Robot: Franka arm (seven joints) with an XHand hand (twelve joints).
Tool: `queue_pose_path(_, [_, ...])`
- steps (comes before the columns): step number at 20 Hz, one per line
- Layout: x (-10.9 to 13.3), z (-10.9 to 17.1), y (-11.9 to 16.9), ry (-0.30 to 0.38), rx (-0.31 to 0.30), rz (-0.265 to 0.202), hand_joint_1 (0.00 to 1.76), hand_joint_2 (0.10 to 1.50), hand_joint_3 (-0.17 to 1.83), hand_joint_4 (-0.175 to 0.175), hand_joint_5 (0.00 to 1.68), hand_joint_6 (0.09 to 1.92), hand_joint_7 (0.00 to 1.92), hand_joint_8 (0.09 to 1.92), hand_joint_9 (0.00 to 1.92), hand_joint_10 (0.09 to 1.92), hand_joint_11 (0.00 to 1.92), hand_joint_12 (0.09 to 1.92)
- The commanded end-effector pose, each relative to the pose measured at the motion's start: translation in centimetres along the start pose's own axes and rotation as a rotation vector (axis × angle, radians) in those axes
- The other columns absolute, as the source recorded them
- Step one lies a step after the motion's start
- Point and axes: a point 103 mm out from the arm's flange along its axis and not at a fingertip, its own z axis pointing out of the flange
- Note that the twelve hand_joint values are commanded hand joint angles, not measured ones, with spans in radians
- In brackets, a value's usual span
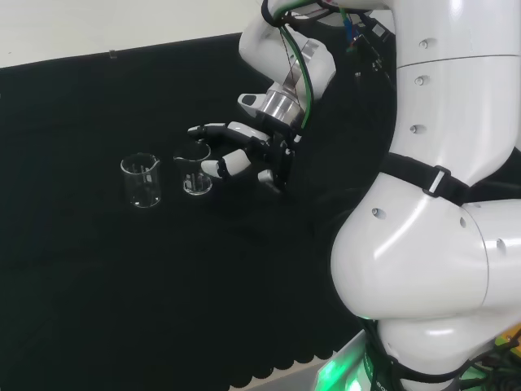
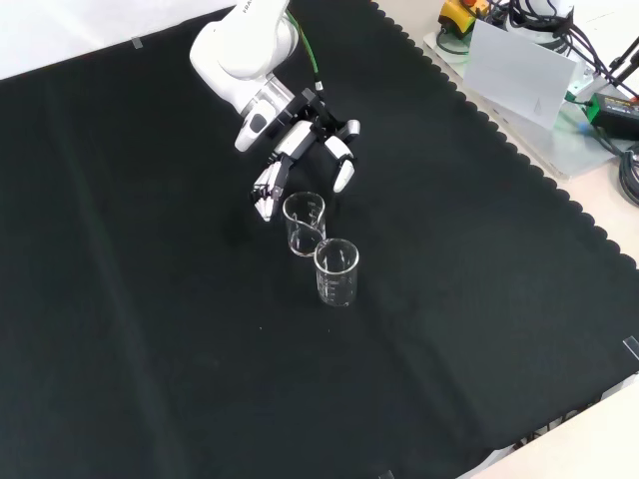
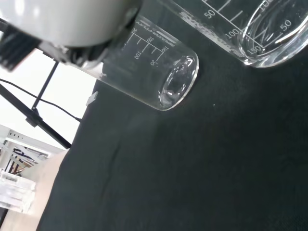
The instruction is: Pick up the beaker on the right.
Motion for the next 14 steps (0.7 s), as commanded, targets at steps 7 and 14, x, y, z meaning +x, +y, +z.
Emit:
queue_pose_path(7, [0.56,-0.03,0.04,0.064,-0.048,-0.025,1.00,0.36,1.29,-0.091,0.30,0.09,0.17,0.63,0.22,0.65,0.00,1.08])
queue_pose_path(14, [0.72,0.50,0.10,0.079,-0.031,-0.035,1.02,0.36,1.33,-0.105,0.30,0.09,0.20,0.76,0.28,0.70,0.00,1.09])
